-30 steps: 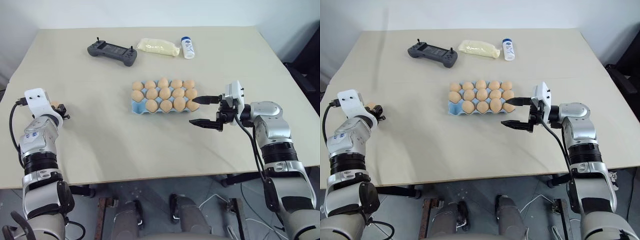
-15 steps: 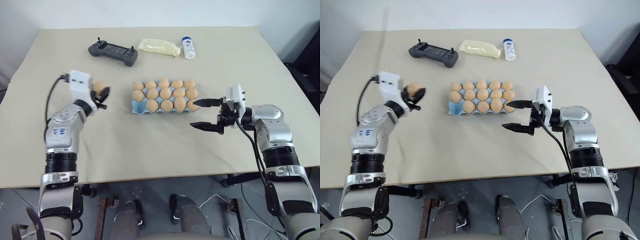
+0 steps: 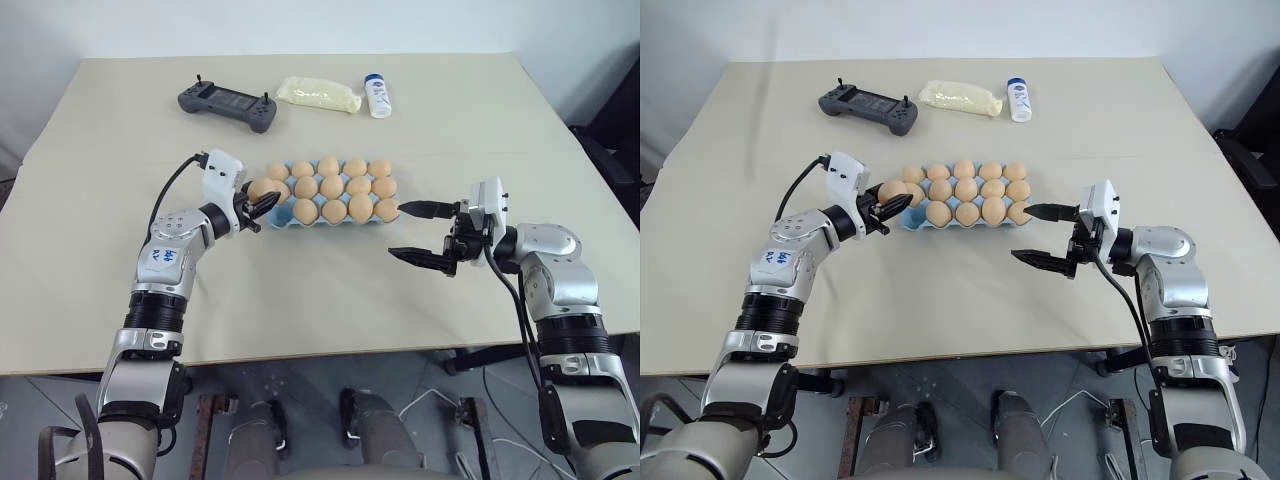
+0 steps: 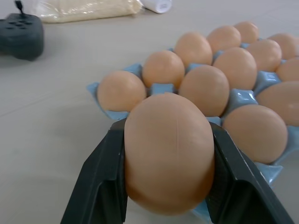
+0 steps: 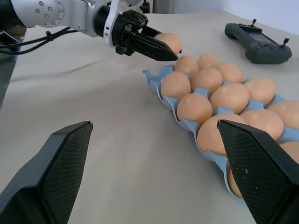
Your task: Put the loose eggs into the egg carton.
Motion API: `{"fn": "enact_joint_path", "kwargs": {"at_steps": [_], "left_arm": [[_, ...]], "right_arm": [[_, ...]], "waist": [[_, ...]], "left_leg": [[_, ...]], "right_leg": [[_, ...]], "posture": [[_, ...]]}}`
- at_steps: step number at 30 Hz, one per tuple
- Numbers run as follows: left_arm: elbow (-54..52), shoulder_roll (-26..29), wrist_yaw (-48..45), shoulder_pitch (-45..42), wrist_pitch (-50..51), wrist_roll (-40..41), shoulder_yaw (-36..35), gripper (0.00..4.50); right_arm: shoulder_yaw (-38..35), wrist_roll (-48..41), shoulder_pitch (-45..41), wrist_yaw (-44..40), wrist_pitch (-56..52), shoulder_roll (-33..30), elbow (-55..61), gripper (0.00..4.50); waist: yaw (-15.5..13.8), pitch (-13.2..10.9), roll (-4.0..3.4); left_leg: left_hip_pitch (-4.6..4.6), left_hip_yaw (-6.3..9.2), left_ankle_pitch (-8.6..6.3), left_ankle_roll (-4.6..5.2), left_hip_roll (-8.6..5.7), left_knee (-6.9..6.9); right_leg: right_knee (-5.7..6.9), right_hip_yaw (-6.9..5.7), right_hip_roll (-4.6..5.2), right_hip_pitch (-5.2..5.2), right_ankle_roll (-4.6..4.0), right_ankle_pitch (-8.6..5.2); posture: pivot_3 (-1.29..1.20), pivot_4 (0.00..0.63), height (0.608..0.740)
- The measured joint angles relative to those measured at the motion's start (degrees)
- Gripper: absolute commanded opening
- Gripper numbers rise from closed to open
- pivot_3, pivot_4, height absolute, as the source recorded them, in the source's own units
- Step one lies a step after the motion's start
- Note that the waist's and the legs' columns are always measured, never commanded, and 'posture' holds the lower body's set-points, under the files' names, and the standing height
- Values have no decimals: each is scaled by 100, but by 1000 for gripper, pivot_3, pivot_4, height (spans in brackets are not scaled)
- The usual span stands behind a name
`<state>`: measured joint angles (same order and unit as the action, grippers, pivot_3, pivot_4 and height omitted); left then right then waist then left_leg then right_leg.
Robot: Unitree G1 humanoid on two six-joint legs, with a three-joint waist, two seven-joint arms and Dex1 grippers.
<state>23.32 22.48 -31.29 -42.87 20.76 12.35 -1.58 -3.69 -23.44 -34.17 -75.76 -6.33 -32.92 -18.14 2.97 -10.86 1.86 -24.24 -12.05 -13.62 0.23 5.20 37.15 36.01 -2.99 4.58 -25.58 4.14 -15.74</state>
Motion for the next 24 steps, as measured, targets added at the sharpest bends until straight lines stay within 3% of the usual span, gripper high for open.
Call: {"fn": "enact_joint_path", "kwargs": {"at_steps": [10, 19, 24], "left_arm": [[23, -168, -176, -109, -12, -40, 155, 1659], [-228, -102, -332, -115, 417, -21, 149, 4409], [-601, -4, -255, -81, 613, 140, -135, 4461]], "right_arm": [[-41, -7, 88, 166, -35, -11, 104, 4500], [-40, -6, 88, 184, -35, -11, 109, 4500], [-40, -4, 83, 183, -35, -11, 107, 4500]], "waist": [[9, 0, 0], [6, 0, 0], [14, 0, 0]], "left_leg": [[0, 2, 10, 17, 1, 0], [1, 4, 9, 17, 0, 4], [1, 5, 12, 19, 3, 2]], "right_leg": [[2, -1, -4, 0, 0, 0], [6, -1, -2, 3, 1, 0], [7, -1, -3, 2, 0, 1]], "posture": [[0, 150, 740], [0, 150, 740], [0, 150, 740]]}}
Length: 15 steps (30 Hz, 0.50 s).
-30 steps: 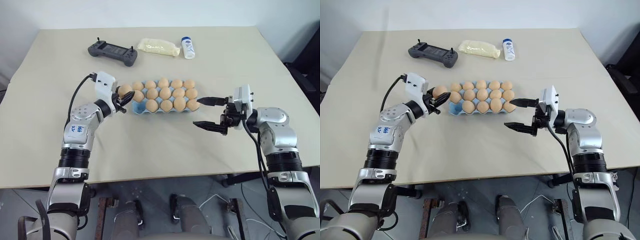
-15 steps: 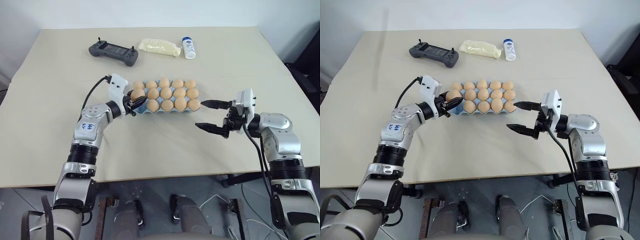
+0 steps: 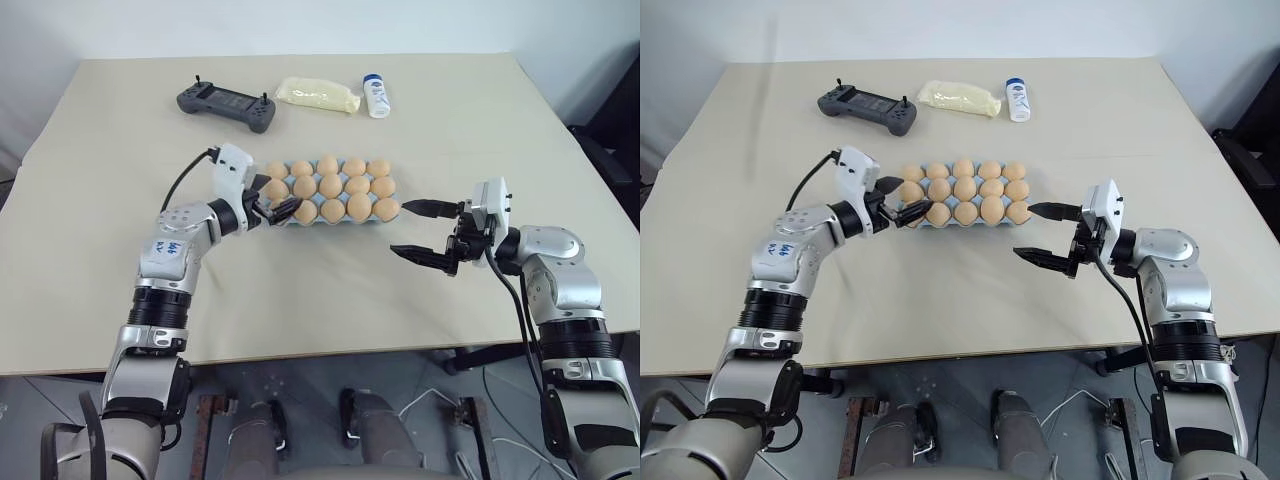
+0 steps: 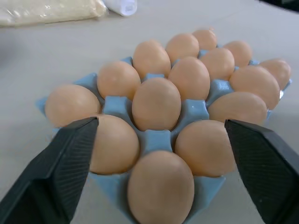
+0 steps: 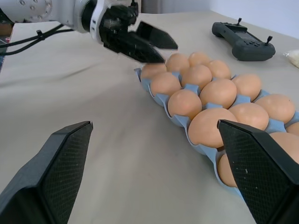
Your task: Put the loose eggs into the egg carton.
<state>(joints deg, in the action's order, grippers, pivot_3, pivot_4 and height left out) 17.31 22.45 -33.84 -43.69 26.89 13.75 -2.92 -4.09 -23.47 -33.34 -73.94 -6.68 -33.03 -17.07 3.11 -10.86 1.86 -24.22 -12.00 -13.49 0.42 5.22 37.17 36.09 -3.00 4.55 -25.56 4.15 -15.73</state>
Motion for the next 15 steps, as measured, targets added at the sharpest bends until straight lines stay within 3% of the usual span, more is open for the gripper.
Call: {"fn": "enact_joint_path", "kwargs": {"at_steps": [4, 15], "left_arm": [[-422, 384, 159, 166, -117, 30, -368, 4461], [-454, 938, -888, 1262, -964, 407, -945, 4461]], "right_arm": [[0, 6, -14, -7, 6, -11, -29, 4500], [12, 89, -281, -78, 132, -29, -454, 4500]], "waist": [[10, 0, -1], [0, 0, 0]], "left_leg": [[3, -1, 1, -2, 2, -4], [1, -1, -9, -18, 16, -3]], "right_leg": [[0, 1, -2, 0, 0, 0], [-2, -1, 8, 0, -1, 1]], "posture": [[0, 150, 740], [0, 150, 740]]}}
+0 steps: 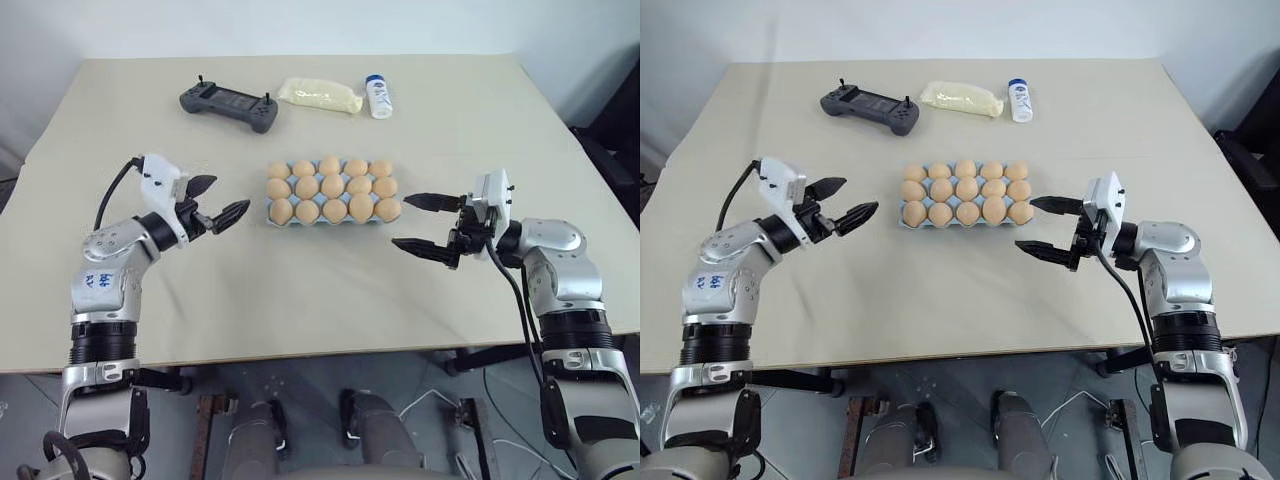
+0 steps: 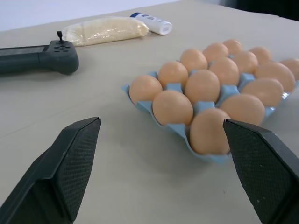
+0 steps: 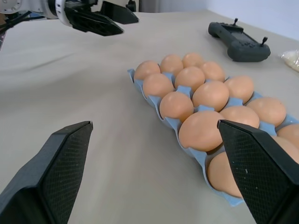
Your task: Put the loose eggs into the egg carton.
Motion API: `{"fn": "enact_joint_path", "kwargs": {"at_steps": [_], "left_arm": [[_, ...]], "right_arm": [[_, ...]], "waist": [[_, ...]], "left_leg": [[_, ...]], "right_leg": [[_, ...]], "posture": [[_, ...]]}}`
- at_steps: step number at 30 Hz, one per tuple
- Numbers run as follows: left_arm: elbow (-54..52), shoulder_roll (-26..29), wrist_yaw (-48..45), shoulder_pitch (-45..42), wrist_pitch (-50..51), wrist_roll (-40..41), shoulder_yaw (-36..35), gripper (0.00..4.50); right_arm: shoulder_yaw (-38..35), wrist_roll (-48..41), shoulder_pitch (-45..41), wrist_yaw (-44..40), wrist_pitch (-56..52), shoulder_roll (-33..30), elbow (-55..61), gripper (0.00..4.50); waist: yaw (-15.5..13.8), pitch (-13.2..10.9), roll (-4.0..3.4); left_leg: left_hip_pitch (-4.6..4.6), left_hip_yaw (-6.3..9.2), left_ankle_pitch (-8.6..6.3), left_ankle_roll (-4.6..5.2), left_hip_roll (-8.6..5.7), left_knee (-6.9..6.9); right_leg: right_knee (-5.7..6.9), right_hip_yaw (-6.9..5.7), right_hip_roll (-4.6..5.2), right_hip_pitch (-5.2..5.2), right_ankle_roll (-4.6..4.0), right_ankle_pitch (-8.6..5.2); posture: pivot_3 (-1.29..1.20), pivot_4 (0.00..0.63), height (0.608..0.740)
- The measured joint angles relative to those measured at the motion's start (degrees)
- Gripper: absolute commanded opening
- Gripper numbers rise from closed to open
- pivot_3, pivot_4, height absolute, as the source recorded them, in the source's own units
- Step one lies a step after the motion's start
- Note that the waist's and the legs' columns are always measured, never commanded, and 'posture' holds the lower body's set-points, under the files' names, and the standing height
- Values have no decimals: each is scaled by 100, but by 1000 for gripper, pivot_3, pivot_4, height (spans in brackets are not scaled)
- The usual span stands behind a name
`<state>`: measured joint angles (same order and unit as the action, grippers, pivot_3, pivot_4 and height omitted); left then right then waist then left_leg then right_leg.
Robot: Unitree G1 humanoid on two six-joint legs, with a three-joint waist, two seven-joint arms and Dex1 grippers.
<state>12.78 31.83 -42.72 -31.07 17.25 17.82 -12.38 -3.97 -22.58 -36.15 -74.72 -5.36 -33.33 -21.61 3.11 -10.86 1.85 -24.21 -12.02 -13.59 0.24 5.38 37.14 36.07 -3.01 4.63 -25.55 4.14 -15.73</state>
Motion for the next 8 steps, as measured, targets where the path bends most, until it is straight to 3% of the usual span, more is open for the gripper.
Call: {"fn": "enact_joint_path", "kwargs": {"at_steps": [8], "left_arm": [[125, 259, -413, 289, -448, 149, -290, 4461]], "right_arm": [[-7, 66, -39, -72, 107, -36, -345, 4500]], "waist": [[4, 0, 0]], "left_leg": [[0, 0, -1, 1, 5, 1]], "right_leg": [[-2, 0, 1, 0, -1, 1]], "posture": [[0, 150, 740]]}}
